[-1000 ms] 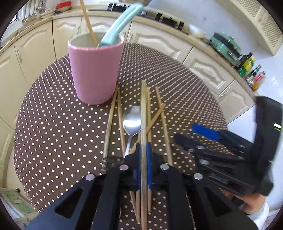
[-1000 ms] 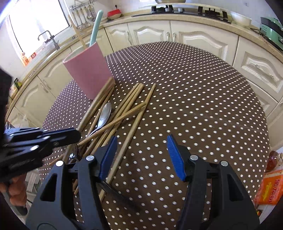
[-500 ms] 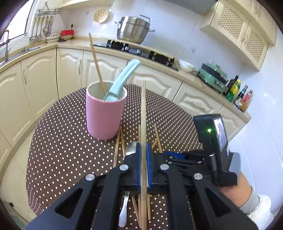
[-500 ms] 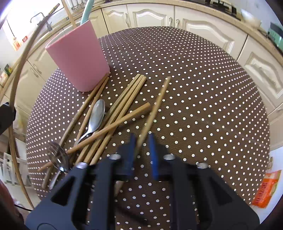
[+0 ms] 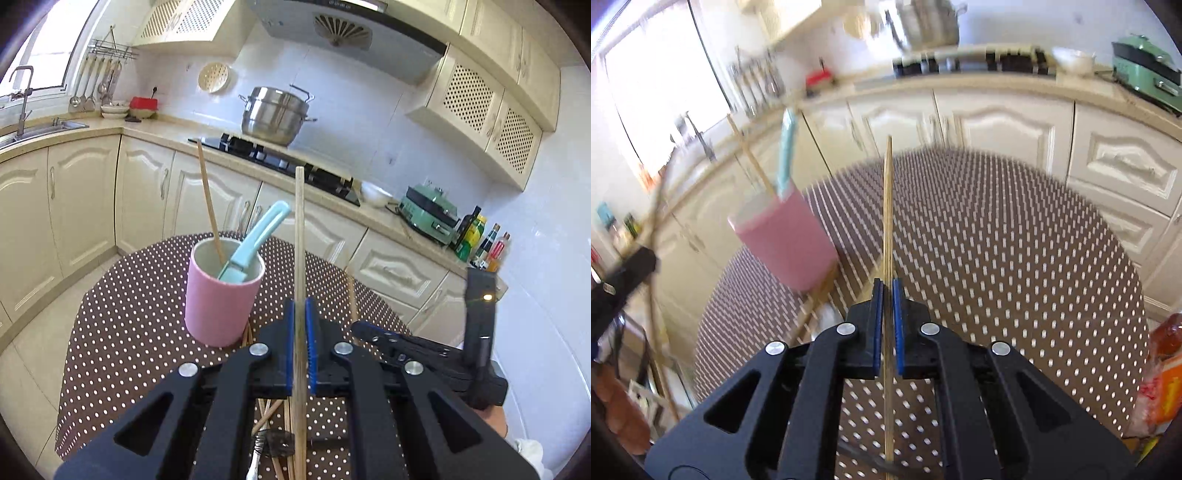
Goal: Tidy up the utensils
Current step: 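Lower both held chopsticks into the pink cup and open both tools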
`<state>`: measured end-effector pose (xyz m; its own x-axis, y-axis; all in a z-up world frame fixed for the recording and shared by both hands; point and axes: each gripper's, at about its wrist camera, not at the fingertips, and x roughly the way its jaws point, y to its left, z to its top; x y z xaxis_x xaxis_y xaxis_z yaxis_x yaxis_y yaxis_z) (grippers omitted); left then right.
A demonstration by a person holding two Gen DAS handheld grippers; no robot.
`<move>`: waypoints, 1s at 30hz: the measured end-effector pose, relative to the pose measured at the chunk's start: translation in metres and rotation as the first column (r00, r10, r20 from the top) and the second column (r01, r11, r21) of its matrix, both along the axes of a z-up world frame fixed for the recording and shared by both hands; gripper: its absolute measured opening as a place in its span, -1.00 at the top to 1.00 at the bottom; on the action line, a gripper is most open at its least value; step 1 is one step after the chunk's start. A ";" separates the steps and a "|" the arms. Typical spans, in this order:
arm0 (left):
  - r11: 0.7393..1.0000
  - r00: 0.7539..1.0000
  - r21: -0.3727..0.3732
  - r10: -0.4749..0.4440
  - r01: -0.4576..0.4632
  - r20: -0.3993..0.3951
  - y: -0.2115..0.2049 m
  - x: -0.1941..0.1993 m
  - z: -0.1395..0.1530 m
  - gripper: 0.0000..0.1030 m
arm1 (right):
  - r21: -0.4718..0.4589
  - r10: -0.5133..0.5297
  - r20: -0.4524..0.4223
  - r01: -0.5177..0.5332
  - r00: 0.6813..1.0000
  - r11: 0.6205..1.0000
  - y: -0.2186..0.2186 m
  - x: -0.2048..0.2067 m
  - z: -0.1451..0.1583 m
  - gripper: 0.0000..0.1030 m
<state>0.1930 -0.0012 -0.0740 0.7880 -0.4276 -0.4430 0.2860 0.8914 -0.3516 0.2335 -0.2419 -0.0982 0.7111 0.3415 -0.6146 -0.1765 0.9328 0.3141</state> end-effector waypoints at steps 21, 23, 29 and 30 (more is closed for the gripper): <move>0.985 0.939 -0.079 0.169 -0.152 0.301 0.021 0.051 0.045 0.88 | 0.033 0.136 0.376 -0.160 0.917 0.987 0.077 -0.003 0.128 0.89; 0.980 0.924 -0.091 0.198 -0.178 0.326 0.024 0.058 0.047 0.88 | 0.020 0.136 0.405 -0.157 0.904 0.987 0.085 0.005 0.135 0.89; 0.961 0.872 -0.106 0.276 -0.255 0.403 0.022 0.079 0.049 0.88 | 0.035 0.135 0.452 -0.169 0.882 0.985 0.099 0.024 0.137 0.89; 0.959 0.866 -0.106 0.283 -0.263 0.413 0.022 0.083 0.049 0.88 | 0.036 0.136 0.457 -0.170 0.879 0.985 0.100 0.027 0.137 0.89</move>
<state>0.2758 0.0205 -0.0250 0.9833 -0.1795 -0.0299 0.1629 0.9416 -0.2946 0.2604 -0.1421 0.0386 0.8403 0.5000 -0.2094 -0.4540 0.8602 0.2323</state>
